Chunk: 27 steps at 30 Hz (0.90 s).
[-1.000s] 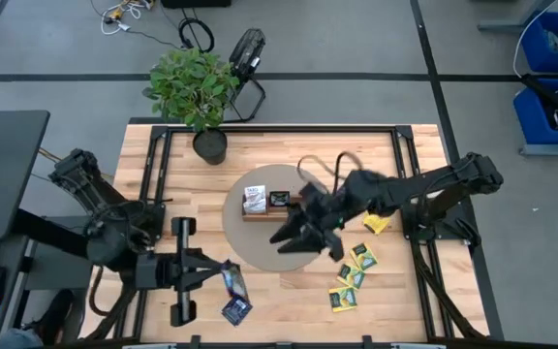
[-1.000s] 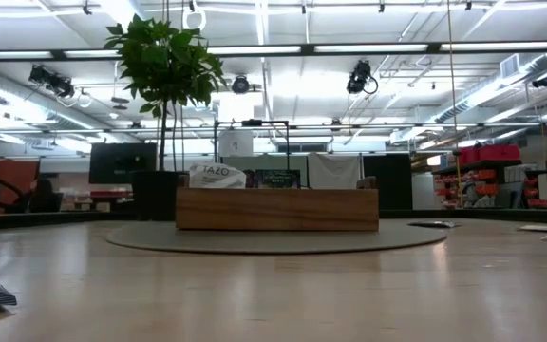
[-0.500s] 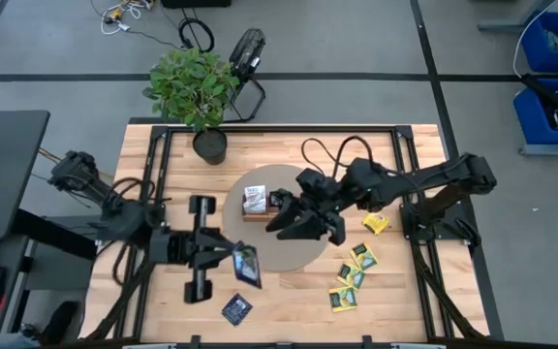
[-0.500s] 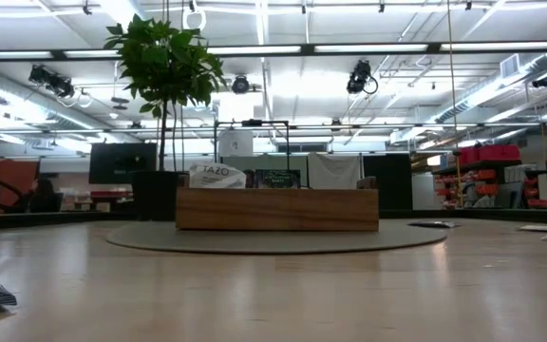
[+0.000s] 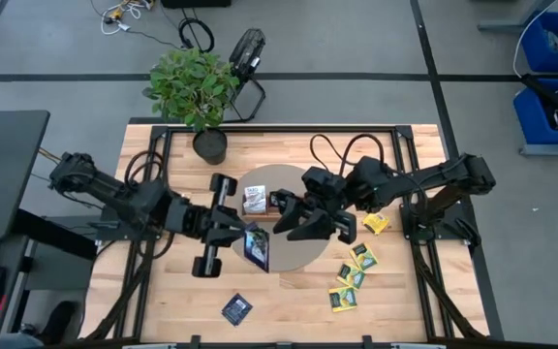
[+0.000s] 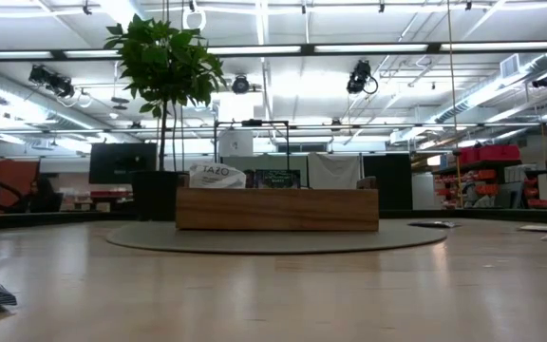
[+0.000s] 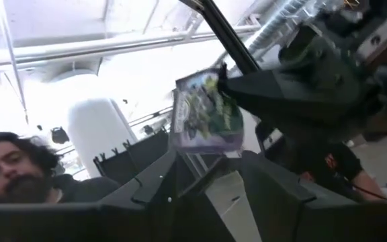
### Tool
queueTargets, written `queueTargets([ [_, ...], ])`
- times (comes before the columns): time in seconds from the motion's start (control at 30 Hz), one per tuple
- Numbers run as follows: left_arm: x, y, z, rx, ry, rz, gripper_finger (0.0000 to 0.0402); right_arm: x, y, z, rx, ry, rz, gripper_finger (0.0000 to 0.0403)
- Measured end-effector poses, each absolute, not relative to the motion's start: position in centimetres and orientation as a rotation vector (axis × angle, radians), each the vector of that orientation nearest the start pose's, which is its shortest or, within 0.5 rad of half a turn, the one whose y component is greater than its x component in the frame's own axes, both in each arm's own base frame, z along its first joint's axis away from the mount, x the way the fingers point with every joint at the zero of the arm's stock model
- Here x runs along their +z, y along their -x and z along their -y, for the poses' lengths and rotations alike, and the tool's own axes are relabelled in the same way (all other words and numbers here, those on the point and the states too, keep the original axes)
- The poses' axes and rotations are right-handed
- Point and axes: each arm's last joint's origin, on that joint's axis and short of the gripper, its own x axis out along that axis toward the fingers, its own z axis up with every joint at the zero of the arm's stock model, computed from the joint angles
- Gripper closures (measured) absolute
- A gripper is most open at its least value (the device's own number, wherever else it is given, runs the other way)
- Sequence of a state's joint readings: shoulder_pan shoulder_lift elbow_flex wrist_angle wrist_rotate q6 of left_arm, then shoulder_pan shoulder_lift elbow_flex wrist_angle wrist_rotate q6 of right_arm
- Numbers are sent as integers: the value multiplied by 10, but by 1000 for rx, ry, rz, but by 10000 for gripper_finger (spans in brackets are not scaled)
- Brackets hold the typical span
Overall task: Pick & Place Tea
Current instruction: Put the blue tea bag into the middle section of the wooden organizer
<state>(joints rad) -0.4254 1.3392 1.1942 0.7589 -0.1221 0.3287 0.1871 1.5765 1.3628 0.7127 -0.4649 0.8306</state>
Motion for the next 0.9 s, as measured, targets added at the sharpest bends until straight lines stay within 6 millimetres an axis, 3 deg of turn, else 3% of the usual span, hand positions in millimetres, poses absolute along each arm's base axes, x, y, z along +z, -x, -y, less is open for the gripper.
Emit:
queueTargets([
  [0.33,440,-269,106,-238,-125,645,400,414,-350,-77,771,-690,166,230],
  [0.7,427,-291,94,-269,-66,585,400,412,-354,-70,746,-722,163,230],
  [0.9,427,-293,88,-287,-62,590,400,412,-354,-70,743,-700,173,237],
])
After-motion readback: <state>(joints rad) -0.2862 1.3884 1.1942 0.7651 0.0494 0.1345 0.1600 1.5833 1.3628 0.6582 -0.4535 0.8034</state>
